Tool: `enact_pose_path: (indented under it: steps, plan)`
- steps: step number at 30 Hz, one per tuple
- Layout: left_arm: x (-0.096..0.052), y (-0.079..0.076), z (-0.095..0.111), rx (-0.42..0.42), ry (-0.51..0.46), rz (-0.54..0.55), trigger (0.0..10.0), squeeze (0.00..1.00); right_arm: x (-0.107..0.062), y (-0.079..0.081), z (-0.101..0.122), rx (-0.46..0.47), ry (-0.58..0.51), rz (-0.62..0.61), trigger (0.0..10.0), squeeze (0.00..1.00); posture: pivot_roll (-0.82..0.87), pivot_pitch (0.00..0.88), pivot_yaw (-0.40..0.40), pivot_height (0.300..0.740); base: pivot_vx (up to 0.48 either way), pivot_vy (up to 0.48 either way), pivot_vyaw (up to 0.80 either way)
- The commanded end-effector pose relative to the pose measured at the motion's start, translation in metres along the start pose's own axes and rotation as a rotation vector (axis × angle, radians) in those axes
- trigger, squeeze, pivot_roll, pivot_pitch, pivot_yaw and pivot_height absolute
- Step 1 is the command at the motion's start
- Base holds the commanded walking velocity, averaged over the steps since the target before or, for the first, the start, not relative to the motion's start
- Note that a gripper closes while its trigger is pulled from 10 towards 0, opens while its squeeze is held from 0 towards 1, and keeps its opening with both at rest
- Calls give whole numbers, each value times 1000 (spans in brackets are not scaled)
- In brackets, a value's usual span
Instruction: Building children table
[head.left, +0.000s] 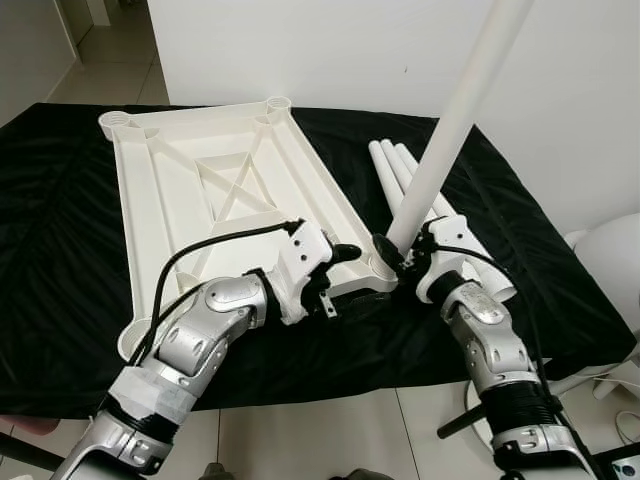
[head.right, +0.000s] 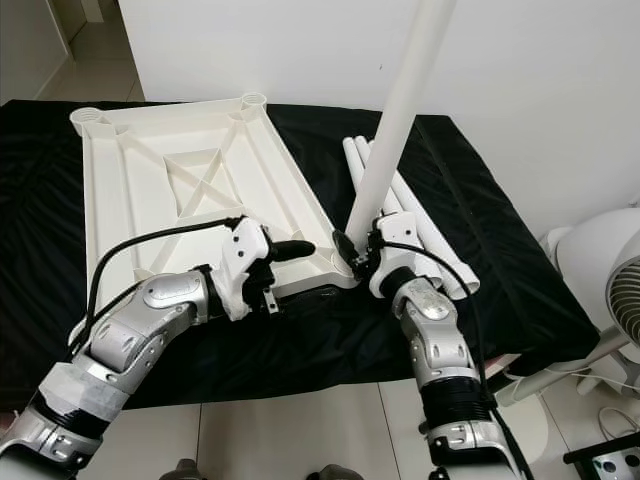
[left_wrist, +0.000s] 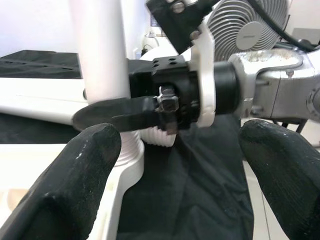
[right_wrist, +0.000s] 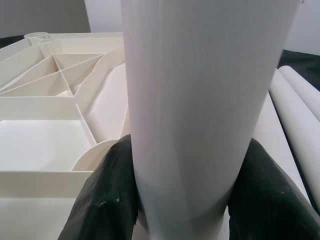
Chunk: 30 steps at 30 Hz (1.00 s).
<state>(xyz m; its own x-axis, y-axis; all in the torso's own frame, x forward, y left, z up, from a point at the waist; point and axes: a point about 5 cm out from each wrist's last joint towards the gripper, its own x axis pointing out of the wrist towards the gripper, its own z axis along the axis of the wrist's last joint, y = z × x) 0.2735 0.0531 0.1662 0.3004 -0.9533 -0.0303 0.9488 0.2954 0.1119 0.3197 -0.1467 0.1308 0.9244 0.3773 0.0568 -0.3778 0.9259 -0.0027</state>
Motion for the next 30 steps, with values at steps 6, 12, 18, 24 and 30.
enact_pose_path:
  steps: [6,12,18,24,30]
  plan:
    - [3,-7,0,6,4,-105,10000,0,3,7,-4,31,12,-133,10000,0,47,0,-84,740,0,0,0]
    - [3,-6,0,5,5,-100,10000,0,7,17,-1,74,6,-326,10000,0,43,0,-87,740,0,0,0]
    - [3,-3,-1,3,15,-74,10000,0,10,45,4,124,-29,-421,10000,0,40,0,-76,740,0,0,0]
    - [2,2,-3,6,37,-45,10000,0,9,45,5,114,-31,-414,10000,0,36,0,-72,740,0,0,0]
    - [-5,14,-2,28,59,7,10000,0,6,36,5,111,-26,-438,10000,0,41,0,-71,740,0,0,0]
